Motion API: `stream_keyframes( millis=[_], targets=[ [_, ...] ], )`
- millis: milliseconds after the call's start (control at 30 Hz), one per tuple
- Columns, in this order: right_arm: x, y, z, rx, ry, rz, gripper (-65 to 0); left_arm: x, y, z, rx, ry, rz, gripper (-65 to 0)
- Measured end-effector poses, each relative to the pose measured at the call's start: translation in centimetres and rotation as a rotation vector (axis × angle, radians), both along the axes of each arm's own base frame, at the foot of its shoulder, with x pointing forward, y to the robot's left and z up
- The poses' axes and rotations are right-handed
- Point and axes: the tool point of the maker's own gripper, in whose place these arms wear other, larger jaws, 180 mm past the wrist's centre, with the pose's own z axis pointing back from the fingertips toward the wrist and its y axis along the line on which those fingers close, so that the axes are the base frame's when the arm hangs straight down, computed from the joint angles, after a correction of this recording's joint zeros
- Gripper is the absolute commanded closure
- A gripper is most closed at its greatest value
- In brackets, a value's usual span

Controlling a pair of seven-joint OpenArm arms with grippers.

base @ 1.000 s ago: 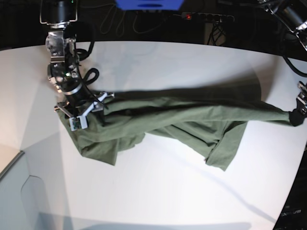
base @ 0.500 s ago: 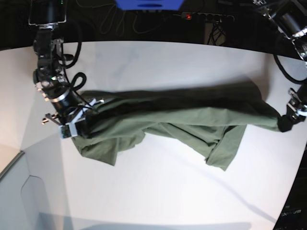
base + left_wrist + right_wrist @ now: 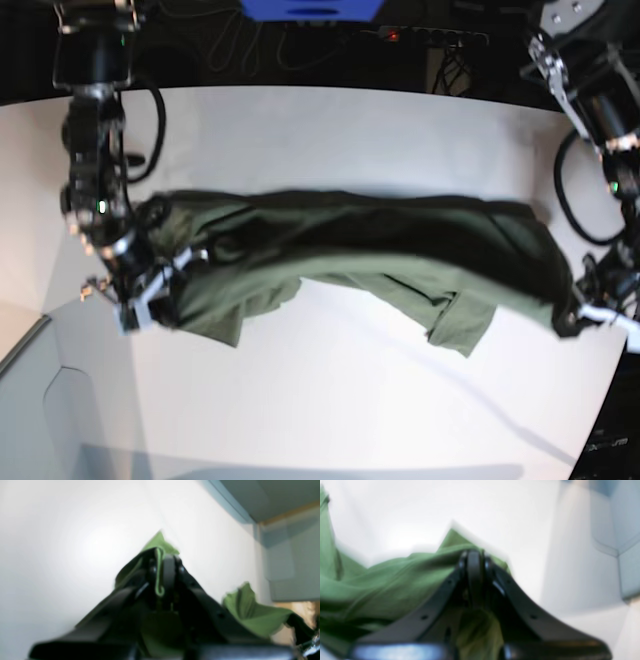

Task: Layout the t-shirt on the table in an organized manner, then fold the t-shirt properly
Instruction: 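Lift the shirt with both grippers, shake it, and lay it down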

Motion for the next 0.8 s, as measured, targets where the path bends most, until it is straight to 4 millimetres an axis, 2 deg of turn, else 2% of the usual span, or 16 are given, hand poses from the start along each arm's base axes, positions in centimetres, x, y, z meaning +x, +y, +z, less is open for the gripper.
stream_keyframes(
  millis=[100,233,333,433,567,700,733,800],
  targets=[
    [4.3,-0.8,1.6,0.013,-0.013,-0.02,0.0,4.5,-1.5,2.6,0.056,-0.045,-0.043,0.0],
    [9.9,-2.3,5.1,0.017,-0.044,-0.046,0.0,10.2,-3.6,6.9,0.088,-0.116,-0.088,0.0],
    [14.1,-3.2,10.6,0.027,-0.129,-0.061,0.0,13.8,-5.6,11.3,0.086,-0.194,-0.124,0.0],
    [17.6,-4.3,17.8,0.032,-0.241,-0.077,0.0,16.5,-6.6,16.6,0.084,-0.284,-0.138,0.0],
    [20.0,-5.3,28.1,0.029,-0.403,-0.091,0.0,19.1,-7.2,25.1,0.065,-0.423,-0.116,0.0],
    [20.2,-6.0,36.6,0.034,-0.559,-0.096,0.0,19.6,-8.2,33.5,0.041,-0.583,-0.124,0.0],
    [20.1,-6.3,37.9,0.03,-0.582,-0.1,0.0,19.4,-8.0,34.7,0.036,-0.616,-0.118,0.0],
    [19.8,-7.3,39.6,0.024,-0.611,-0.114,0.0,19.4,-7.9,34.8,0.034,-0.623,-0.114,0.0]
  ],
)
